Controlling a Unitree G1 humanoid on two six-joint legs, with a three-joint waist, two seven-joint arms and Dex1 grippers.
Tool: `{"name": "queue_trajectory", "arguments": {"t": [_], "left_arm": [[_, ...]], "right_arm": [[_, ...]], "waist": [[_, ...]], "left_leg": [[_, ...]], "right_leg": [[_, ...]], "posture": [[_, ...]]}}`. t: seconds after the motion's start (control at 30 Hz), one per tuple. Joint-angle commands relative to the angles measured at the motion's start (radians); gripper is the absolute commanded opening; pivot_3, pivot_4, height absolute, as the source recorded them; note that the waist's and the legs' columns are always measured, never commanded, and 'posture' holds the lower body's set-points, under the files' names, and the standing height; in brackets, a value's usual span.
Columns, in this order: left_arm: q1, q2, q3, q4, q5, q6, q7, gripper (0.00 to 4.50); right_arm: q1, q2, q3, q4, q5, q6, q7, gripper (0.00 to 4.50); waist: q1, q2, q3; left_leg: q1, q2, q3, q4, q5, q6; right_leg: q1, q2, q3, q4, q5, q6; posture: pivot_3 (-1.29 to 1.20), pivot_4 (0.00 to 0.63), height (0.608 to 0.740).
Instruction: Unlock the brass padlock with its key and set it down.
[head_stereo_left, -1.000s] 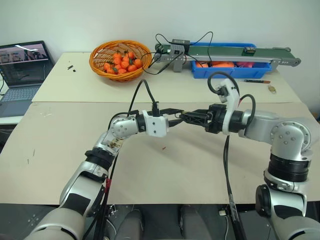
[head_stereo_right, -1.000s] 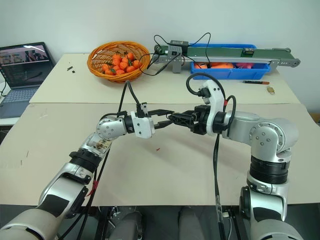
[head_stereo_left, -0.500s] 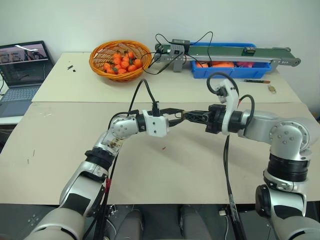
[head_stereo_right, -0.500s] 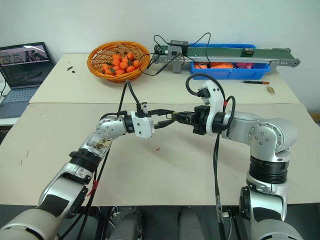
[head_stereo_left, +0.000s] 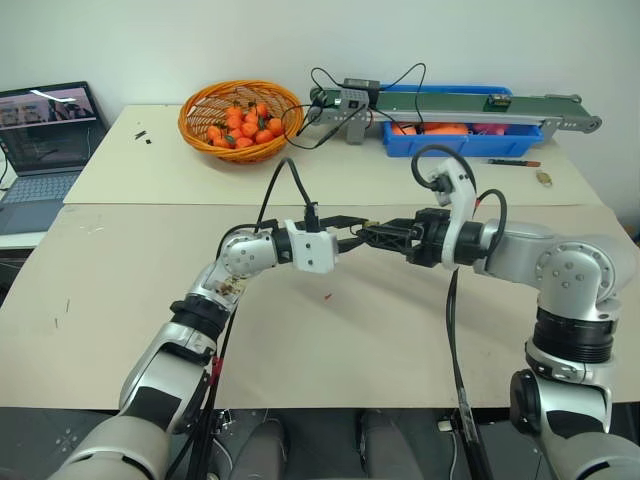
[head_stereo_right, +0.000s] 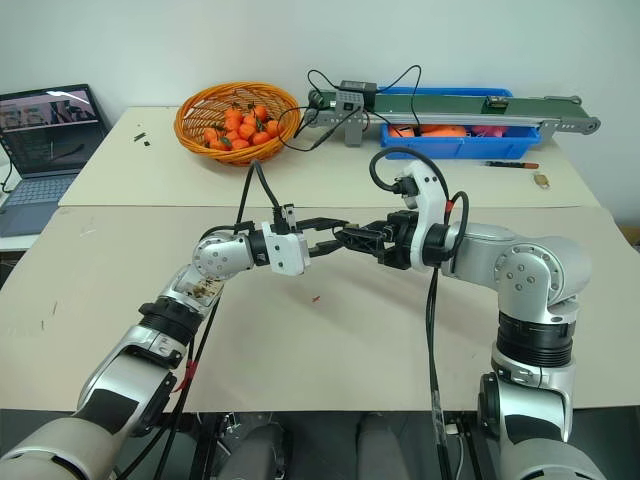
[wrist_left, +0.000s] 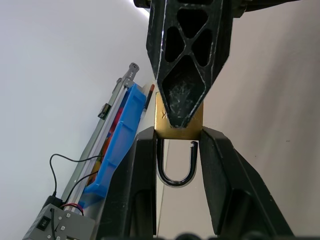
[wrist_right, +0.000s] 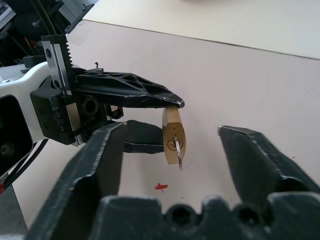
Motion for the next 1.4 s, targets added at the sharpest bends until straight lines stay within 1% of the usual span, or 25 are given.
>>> {"name": "queue_trajectory", "arguments": {"t": [0.03,0.27,0.33,0.37,0.4,0.43,0.47,0.63,0.67,0.7,0.73,1.0,1.07,1.1,1.13,1.17,1.2,1.23,1.3,1.33,1.4], "left_arm": [[-0.023,-0.002,0.018,-0.028,-0.012,-0.003,0.015,0.84],[-0.024,-0.002,0.017,-0.026,-0.01,-0.003,0.016,0.84],[-0.024,-0.003,0.017,-0.025,-0.009,-0.004,0.016,0.84],[-0.024,-0.003,0.017,-0.026,-0.01,-0.003,0.017,0.84],[-0.025,-0.003,0.017,-0.025,-0.009,-0.004,0.017,0.84],[-0.025,-0.004,0.017,-0.024,-0.008,-0.004,0.018,0.84],[-0.025,-0.004,0.017,-0.024,-0.008,-0.004,0.018,0.84],[-0.026,-0.004,0.016,-0.022,-0.008,-0.005,0.02,0.84],[-0.027,-0.005,0.016,-0.022,-0.008,-0.005,0.02,0.84],[-0.027,-0.004,0.016,-0.021,-0.007,-0.005,0.021,0.84],[-0.027,-0.004,0.016,-0.021,-0.008,-0.005,0.021,0.84],[-0.025,-0.002,0.017,-0.023,-0.01,-0.005,0.019,0.84],[-0.024,-0.005,0.023,-0.025,-0.023,-0.001,0.018,1.76],[-0.024,-0.008,0.025,-0.025,-0.036,0.004,0.01,1.98],[-0.024,-0.01,0.026,-0.026,-0.044,0.008,0.004,2.31],[-0.025,-0.01,0.027,-0.027,-0.048,0.01,0.003,2.78],[-0.025,-0.009,0.028,-0.028,-0.046,0.01,0.006,2.99],[-0.026,-0.008,0.028,-0.028,-0.043,0.009,0.009,3.47],[-0.026,-0.005,0.027,-0.03,-0.039,0.012,0.009,4.21],[-0.024,-0.004,0.028,-0.034,-0.046,0.014,0.003,4.42],[-0.013,-0.005,0.031,-0.061,-0.115,0.04,-0.054,4.42]], "right_arm": [[-0.007,0.0,-0.004,-0.019,-0.001,-0.032,0.009,4.44],[-0.006,0.007,-0.008,-0.024,-0.008,-0.027,0.007,4.44],[-0.007,0.008,-0.01,-0.023,-0.009,-0.028,0.006,3.91],[-0.007,0.011,-0.013,-0.024,-0.006,-0.026,0.006,3.76],[-0.008,0.013,-0.015,-0.025,-0.004,-0.023,0.005,3.39],[-0.008,0.014,-0.017,-0.025,-0.003,-0.022,0.005,3.12],[-0.008,0.015,-0.017,-0.026,-0.003,-0.021,0.004,2.6],[-0.01,0.019,-0.021,-0.026,0.0,-0.016,0.003,0.98],[-0.011,0.02,-0.022,-0.027,0.001,-0.015,0.003,0.54],[-0.011,0.02,-0.023,-0.027,0.001,-0.015,0.002,0.2],[-0.011,0.021,-0.023,-0.027,0.002,-0.014,0.002,0.11],[-0.013,0.016,-0.017,-0.029,-0.005,-0.016,0.0,0.11],[-0.014,0.017,-0.017,-0.028,-0.005,-0.016,0.0,0.11],[-0.015,0.016,-0.017,-0.027,-0.006,-0.016,0.0,0.11],[-0.015,0.016,-0.017,-0.027,-0.006,-0.016,0.001,0.11],[-0.015,0.016,-0.017,-0.027,-0.005,-0.016,0.001,0.11],[-0.015,0.017,-0.018,-0.027,-0.005,-0.016,0.0,0.11],[-0.015,0.017,-0.019,-0.026,-0.004,-0.015,0.0,0.11],[-0.014,0.017,-0.018,-0.026,-0.005,-0.016,0.0,0.11],[-0.013,0.016,-0.018,-0.026,-0.006,-0.017,0.001,0.11],[-0.007,0.009,-0.016,-0.024,-0.011,-0.024,0.006,0.11]], "waist": [[0.0,0.0,0.0],[0.0,0.0,0.0],[0.0,0.0,0.0],[0.0,0.0,0.0],[0.0,0.0,0.0],[0.0,0.0,0.0],[0.0,0.0,0.0],[0.0,0.0,0.0],[0.0,0.0,0.0],[0.0,0.0,0.0],[0.0,0.0,0.0],[0.0,0.0,0.0],[0.0,0.0,0.0],[0.0,0.0,0.0],[0.0,0.0,0.0],[0.0,0.0,0.0],[0.0,0.0,0.0],[0.0,0.0,0.0],[-0.001,0.0,0.0],[0.0,0.0,0.0],[-0.001,0.0,0.0]], "left_leg": [[0.0,0.0,0.0,0.0,0.0,0.0],[0.0,0.0,0.0,0.0,0.0,0.0],[0.0,0.0,0.0,0.0,0.0,0.0],[0.0,0.0,0.0,0.0,0.0,0.0],[0.0,0.0,0.0,0.0,0.0,0.0],[0.0,0.0,0.0,0.0,0.0,0.0],[0.0,0.0,0.0,0.0,0.0,0.0],[0.0,0.0,0.0,0.0,0.0,0.0],[0.0,0.0,0.0,0.0,0.0,0.0],[0.0,0.0,0.0,0.0,0.0,0.0],[0.0,0.0,0.0,0.0,0.0,0.0],[0.0,0.0,0.0,0.0,0.0,0.0],[0.0,0.0,0.0,0.0,0.0,0.0],[0.0,0.0,0.0,0.0,0.0,0.0],[0.0,0.0,0.0,0.0,0.0,0.0],[0.0,0.0,0.0,0.0,0.0,0.0],[0.0,0.0,0.0,0.0,0.0,0.0],[0.0,0.0,0.0,0.0,0.0,0.0],[0.0,0.0,0.0,0.0,0.0,0.0],[0.0,0.0,0.0,0.0,0.0,0.0],[0.0,0.0,0.0,0.0,0.0,0.0]], "right_leg": [[0.0,0.0,0.0,0.0,0.0,0.0],[0.0,0.0,0.0,0.0,0.0,0.0],[0.0,0.0,0.0,0.0,0.0,0.0],[0.0,0.0,0.0,0.0,0.0,0.0],[0.0,0.0,0.0,0.0,0.0,0.0],[0.0,0.0,0.0,0.0,0.0,0.0],[0.0,0.0,0.0,0.0,0.0,0.0],[0.0,0.0,0.0,0.0,0.0,0.0],[0.0,0.0,0.0,0.0,0.0,0.0],[0.0,0.0,0.0,0.0,0.0,0.0],[0.0,0.0,0.0,0.0,0.0,0.0],[0.0,0.0,0.0,0.0,0.0,0.0],[0.0,0.0,0.0,0.0,0.0,0.0],[0.0,0.0,0.0,0.0,0.0,0.0],[0.0,0.0,0.0,0.0,0.0,0.0],[0.0,0.0,0.0,0.0,0.0,0.0],[0.0,0.0,0.0,0.0,0.0,0.0],[0.0,0.0,0.0,0.0,0.0,0.0],[0.0,0.0,0.0,0.0,0.0,0.0],[0.0,0.0,0.0,0.0,0.0,0.0],[0.0,0.0,0.0,0.0,0.0,0.0]], "posture": [[0.0,0.15,0.717],[0.0,0.15,0.717],[0.0,0.15,0.717],[0.0,0.15,0.717],[0.0,0.15,0.717],[0.0,0.15,0.717],[0.0,0.15,0.717],[0.0,0.15,0.717],[0.0,0.15,0.717],[0.0,0.15,0.717],[0.0,0.15,0.717],[0.0,0.15,0.717],[0.0,0.15,0.717],[0.0,0.15,0.717],[0.0,0.15,0.717],[0.0,0.15,0.717],[0.0,0.15,0.717],[0.0,0.15,0.717],[0.0,0.15,0.717],[0.0,0.15,0.717],[0.0,0.15,0.717]]}}
